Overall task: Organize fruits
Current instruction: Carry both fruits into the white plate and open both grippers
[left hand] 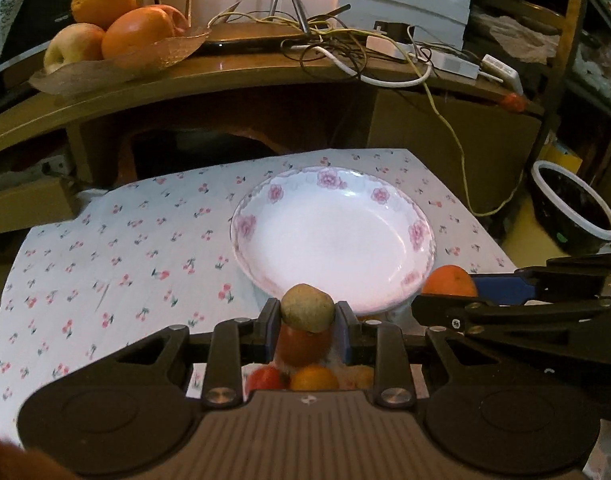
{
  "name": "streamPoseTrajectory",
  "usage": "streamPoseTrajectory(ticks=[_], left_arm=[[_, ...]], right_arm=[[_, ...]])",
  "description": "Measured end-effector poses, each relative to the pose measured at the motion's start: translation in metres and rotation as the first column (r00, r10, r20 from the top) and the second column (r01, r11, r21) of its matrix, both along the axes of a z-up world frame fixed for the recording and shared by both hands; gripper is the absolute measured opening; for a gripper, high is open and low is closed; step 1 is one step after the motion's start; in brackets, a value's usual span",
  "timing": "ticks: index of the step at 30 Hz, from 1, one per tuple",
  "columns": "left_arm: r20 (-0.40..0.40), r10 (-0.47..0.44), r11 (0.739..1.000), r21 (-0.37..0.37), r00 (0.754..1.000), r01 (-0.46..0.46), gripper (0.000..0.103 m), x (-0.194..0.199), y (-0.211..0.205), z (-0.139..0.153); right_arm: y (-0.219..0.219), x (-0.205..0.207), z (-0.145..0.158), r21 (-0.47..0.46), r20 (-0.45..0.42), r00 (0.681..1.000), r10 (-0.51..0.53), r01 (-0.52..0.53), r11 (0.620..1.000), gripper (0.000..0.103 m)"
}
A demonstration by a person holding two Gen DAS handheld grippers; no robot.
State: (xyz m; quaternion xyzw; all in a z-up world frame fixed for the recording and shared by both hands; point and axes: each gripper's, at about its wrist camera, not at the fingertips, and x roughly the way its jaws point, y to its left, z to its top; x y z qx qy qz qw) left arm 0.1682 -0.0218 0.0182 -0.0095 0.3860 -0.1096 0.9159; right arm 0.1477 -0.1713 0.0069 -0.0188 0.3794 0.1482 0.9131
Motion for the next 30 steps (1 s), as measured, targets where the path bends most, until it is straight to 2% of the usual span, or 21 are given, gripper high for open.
streamPoseTrajectory(ticks=[16,18,23,30], left_arm=[[-0.01,0.019,0.999,0.029,1.0,-0.019,0.034,0.041,0.002,-0.017],[-0.011,0.017,1.0,0.019,1.0,-0.017,0.034,0.043,0.003,-0.019],[0.011,0.009,0.998,0.056,1.0,-0.01,0.034,0.046,0.0,-0.021],[0.008,0.009,0.999,0.043,1.0,-0.01,0.034,0.047,0.002,-0.02]], right_arm=[[0.007,0.049,-0.017,-0.033,-0.015,1.0,0.013,-0.014,0.999,0.034],[0.007,0.052,-0.02,-0.036,-0.019,1.0,0.014,-0.015,0.999,0.034],[0.011,0.056,-0.024,-0.059,-0.016,1.0,0.027,-0.028,0.998,0.035],[0.009,0.06,-0.026,-0.055,-0.02,1.0,0.02,-0.021,0.998,0.036]])
